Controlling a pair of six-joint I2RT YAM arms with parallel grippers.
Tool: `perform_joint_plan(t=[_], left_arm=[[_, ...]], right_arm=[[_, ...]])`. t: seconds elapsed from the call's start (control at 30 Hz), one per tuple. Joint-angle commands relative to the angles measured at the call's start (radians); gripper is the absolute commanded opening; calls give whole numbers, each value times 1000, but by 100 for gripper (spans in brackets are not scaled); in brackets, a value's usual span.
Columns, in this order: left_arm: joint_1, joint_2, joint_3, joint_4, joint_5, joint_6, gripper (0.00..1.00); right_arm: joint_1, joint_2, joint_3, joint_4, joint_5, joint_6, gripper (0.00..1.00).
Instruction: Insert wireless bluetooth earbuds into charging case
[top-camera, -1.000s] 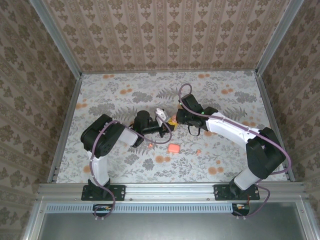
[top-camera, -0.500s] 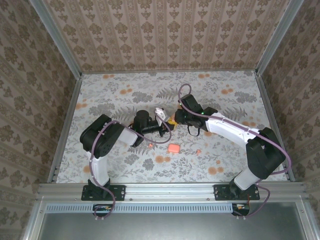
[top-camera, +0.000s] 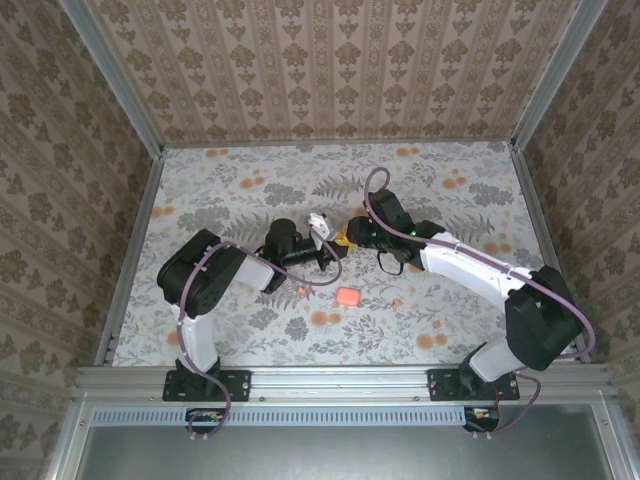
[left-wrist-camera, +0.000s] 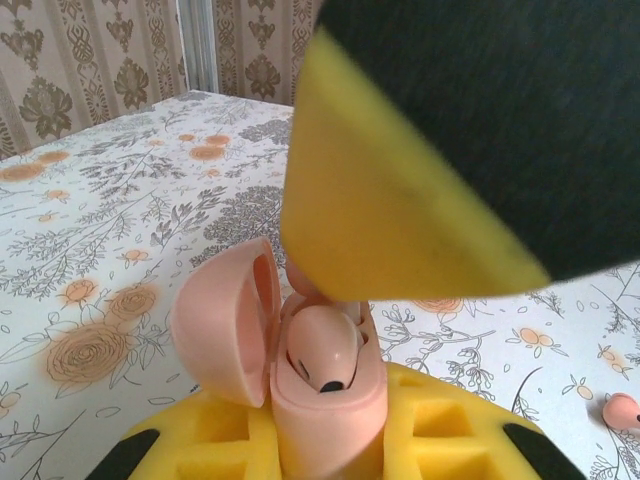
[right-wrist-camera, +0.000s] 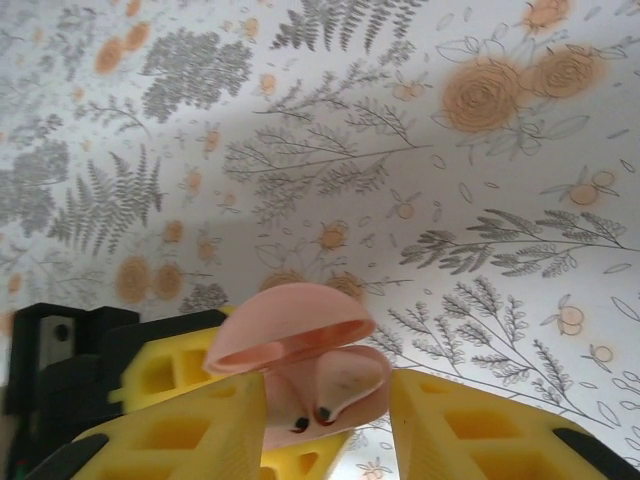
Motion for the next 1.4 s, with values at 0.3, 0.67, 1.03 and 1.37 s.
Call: perform_joint_plan(t=[0.3, 0.67, 1.03, 1.37], left_arm=[[0, -57, -13, 46, 17, -16, 12], [7, -89, -23, 103, 89, -55, 12], [7, -115, -27, 108, 102, -58, 12], [-1, -125, -27, 107, 106, -53, 12]], right_arm=[[-5, -125, -43, 57, -28, 7, 39], [-149, -310, -189, 225, -280, -32, 37], [-311, -360, -255, 247, -562, 38, 33], [-322, -273, -250, 314, -664, 99, 29]])
